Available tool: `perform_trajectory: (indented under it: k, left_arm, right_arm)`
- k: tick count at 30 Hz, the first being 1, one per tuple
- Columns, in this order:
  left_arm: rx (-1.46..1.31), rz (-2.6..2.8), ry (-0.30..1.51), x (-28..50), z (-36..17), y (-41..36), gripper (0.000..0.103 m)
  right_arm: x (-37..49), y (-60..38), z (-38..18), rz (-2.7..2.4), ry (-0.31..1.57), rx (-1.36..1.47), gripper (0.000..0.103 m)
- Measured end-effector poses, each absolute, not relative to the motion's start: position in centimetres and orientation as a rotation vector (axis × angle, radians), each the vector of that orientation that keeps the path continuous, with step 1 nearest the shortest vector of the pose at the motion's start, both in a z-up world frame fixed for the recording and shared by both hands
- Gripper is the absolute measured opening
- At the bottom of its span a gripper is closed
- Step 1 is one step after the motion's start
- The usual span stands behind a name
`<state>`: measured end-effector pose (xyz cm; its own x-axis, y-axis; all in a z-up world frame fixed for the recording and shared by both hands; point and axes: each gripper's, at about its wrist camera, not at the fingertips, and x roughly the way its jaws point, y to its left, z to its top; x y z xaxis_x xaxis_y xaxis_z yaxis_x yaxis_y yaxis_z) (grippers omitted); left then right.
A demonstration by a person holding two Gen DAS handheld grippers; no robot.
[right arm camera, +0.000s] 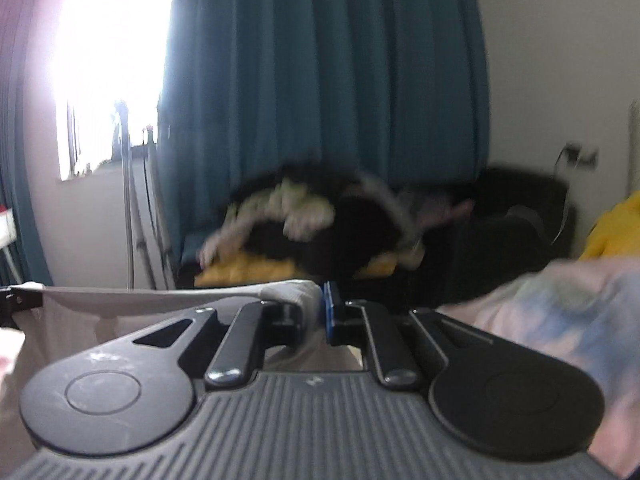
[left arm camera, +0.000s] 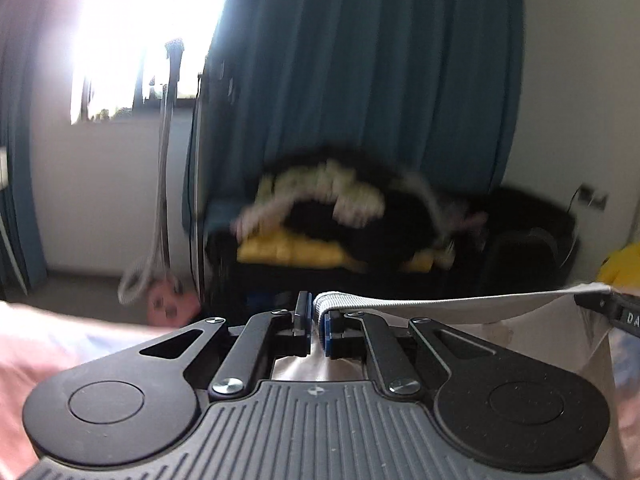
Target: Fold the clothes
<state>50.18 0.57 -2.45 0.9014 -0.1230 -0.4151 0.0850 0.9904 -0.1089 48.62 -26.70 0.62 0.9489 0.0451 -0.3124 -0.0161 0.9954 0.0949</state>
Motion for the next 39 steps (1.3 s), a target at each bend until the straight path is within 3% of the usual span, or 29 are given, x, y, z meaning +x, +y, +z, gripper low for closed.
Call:
perform_trajectory:
  k: [7,11,12,13,14,15,16,23,27,39]
  left_arm:
    - [-0.069,-0.102,0.717,58.1,-9.9,2.1,0.009]
    - [-0.012,-0.095,0.709,58.2,-10.0,1.8,0.011]
    - [0.011,-0.094,0.712,58.2,-9.4,1.6,0.019]
    - [0.034,-0.092,0.715,58.3,-8.8,1.5,0.027]
    - [0.043,-0.081,0.713,57.4,-7.9,1.1,0.05]
    - [0.045,-0.081,0.703,56.8,-7.0,1.3,0.069]
    - [0.045,-0.097,0.684,56.0,-6.0,1.9,0.073]
    - [0.007,-0.167,0.61,47.7,1.1,4.5,0.079]
    - [-0.035,-0.158,0.583,39.7,3.7,6.8,0.08]
    - [-0.17,-0.026,0.486,18.0,4.0,11.8,0.08]
  right_arm:
    - [56.0,-26.1,-8.5,0.064,0.568,0.124,0.013]
    - [57.7,-25.5,-11.8,0.055,0.666,0.164,0.02]
    - [57.6,-25.7,-12.0,0.058,0.661,0.181,0.024]
    - [57.1,-25.9,-11.9,0.055,0.66,0.185,0.035]
    - [56.8,-26.0,-11.6,0.051,0.661,0.189,0.045]
    - [56.2,-26.1,-11.0,0.044,0.661,0.187,0.062]
    - [55.7,-26.3,-10.5,0.037,0.661,0.185,0.069]
    - [49.0,-27.9,-4.9,0.015,0.659,0.16,0.075]
    - [40.8,-28.6,-1.2,0.048,0.604,0.186,0.076]
    - [14.3,-25.5,1.6,0.217,0.477,0.245,0.075]
